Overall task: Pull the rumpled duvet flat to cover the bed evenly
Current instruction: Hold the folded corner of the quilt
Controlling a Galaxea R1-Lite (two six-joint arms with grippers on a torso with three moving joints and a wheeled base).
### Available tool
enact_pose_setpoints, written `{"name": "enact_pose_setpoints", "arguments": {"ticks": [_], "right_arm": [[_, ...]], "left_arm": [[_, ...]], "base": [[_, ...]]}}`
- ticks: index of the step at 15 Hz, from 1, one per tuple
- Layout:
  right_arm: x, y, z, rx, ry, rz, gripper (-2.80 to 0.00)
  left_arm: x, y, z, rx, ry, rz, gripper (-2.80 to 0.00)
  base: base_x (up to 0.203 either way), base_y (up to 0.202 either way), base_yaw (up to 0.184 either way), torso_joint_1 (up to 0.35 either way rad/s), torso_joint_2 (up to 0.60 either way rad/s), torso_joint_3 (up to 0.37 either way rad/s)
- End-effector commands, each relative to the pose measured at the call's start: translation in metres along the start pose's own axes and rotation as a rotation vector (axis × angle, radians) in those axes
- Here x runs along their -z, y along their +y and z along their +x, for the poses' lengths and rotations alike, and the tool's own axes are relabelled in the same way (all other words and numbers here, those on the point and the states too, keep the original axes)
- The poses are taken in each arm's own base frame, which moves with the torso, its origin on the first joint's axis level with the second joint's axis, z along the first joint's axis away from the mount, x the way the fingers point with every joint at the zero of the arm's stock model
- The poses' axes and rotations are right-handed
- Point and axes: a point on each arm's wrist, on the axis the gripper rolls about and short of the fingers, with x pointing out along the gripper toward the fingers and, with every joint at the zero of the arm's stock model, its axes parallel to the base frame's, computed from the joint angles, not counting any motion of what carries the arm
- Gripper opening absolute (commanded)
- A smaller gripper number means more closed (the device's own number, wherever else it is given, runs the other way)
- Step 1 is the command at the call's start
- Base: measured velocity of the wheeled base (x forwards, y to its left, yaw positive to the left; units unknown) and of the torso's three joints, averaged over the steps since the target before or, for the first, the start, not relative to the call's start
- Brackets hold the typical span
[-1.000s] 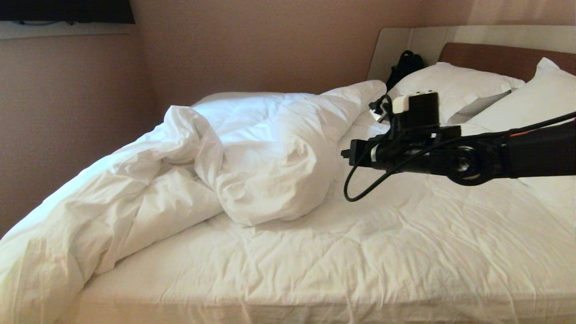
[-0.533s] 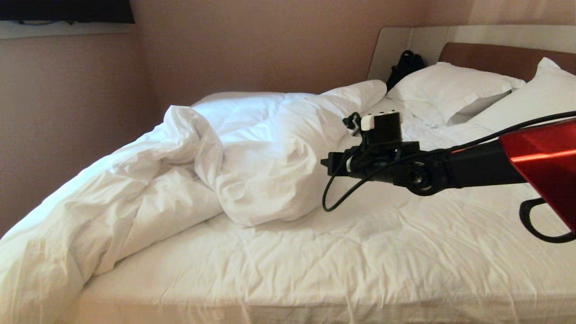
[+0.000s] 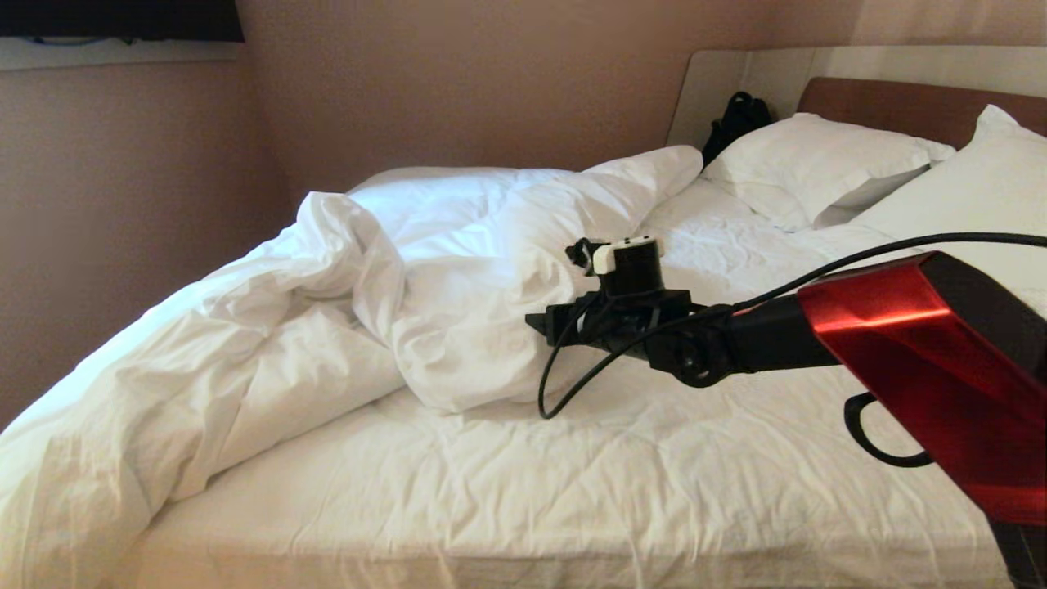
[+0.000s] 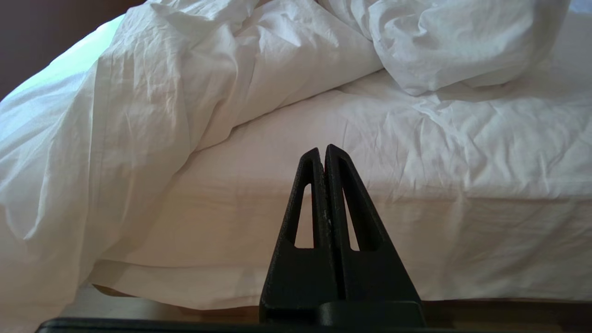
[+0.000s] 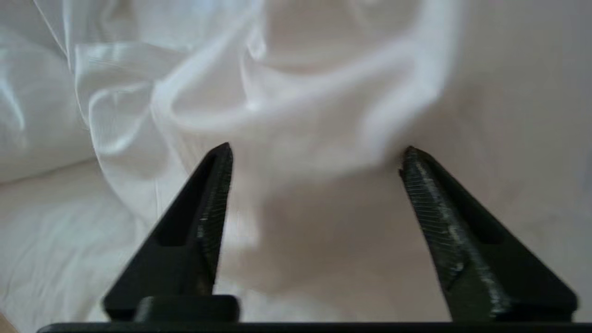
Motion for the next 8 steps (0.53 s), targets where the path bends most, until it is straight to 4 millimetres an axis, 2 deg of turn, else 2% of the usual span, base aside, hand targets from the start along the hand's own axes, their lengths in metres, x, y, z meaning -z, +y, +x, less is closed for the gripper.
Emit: {"name": "enact_pose_setpoints", "arguments": {"ticks": [1, 3, 5, 6, 8], "right_arm": [[0.012, 0.001, 0.018, 0.016, 0.009, -0.002, 0.00], [0.020, -0.001, 0.042, 0.038, 0.004, -0.003, 0.00], [0.041, -0.012, 0.064, 0.076, 0.057, -0.004, 0.00], [0.051, -0.018, 0.069, 0.094, 0.088, -0.001, 0.00], [0.056, -0.026, 0.071, 0.112, 0.102, 0.005, 0.00]], "left_arm": [[0.000, 0.000, 0.000, 0.000, 0.001, 0.000, -2.80], [0.000, 0.000, 0.000, 0.000, 0.000, 0.000, -2.80], [0.000, 0.000, 0.000, 0.000, 0.000, 0.000, -2.80], [0.000, 0.000, 0.000, 0.000, 0.000, 0.000, -2.80], [0.000, 0.000, 0.000, 0.000, 0.000, 0.000, -2.80]], "base": [[0.000, 0.000, 0.000, 0.000, 0.00, 0.000], [0.000, 0.000, 0.000, 0.000, 0.00, 0.000], [0.000, 0.000, 0.000, 0.000, 0.00, 0.000], [0.000, 0.000, 0.000, 0.000, 0.00, 0.000], [0.000, 0.000, 0.000, 0.000, 0.00, 0.000]]}}
